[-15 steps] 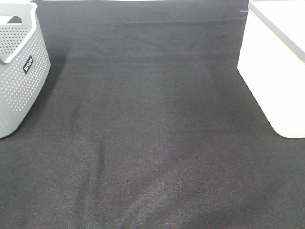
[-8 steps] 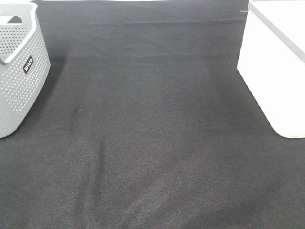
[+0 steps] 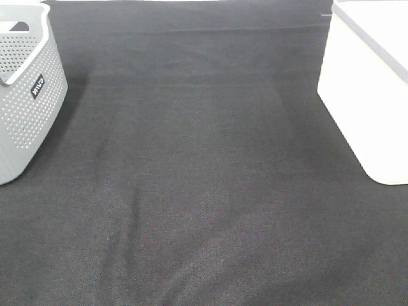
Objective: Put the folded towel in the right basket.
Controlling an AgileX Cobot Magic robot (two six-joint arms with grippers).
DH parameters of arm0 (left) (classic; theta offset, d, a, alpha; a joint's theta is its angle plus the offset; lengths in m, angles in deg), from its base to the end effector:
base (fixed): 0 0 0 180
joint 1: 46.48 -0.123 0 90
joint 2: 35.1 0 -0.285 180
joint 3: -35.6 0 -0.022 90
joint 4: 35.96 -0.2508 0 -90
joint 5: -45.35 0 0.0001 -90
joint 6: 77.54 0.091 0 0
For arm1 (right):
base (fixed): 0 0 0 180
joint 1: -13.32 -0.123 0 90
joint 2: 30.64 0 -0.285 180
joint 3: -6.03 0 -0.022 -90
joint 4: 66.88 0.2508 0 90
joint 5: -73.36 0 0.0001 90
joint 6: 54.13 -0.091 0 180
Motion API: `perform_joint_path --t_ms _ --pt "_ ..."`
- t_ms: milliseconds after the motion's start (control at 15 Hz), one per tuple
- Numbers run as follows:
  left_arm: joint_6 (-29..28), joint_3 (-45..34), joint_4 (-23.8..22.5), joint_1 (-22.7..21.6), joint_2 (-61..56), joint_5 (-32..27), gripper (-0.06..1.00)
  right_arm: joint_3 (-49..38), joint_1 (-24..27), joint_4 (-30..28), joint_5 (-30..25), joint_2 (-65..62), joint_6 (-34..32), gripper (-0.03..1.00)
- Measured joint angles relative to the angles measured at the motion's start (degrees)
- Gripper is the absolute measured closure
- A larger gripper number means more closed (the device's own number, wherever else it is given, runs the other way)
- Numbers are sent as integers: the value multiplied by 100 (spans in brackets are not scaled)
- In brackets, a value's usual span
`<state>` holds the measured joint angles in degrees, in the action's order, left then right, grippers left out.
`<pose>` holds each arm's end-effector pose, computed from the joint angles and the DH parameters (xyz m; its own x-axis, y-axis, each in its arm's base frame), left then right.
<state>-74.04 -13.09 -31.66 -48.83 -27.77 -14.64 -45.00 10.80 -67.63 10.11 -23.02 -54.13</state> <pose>-0.0051 -0.0061 0.2780 -0.4365 0.0056 -0.8997 0.0277 0.9996 -0.0073 -0.0025 -0.0012 0.2619 -0.5277 -0.0291 -0.8489 -0.0372 0.9992 -0.0112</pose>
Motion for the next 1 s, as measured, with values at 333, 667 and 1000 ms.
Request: perform_joint_path --t_ms 333,667,1000 --pt "0 0 0 0 0 0 -3 -11 201 -6 0 0 0 0" --pt "0 0 0 0 0 0 -3 -11 378 0 0 0 0 0" --pt "0 0 0 0 0 0 -3 -11 378 6 0 0 0 0"
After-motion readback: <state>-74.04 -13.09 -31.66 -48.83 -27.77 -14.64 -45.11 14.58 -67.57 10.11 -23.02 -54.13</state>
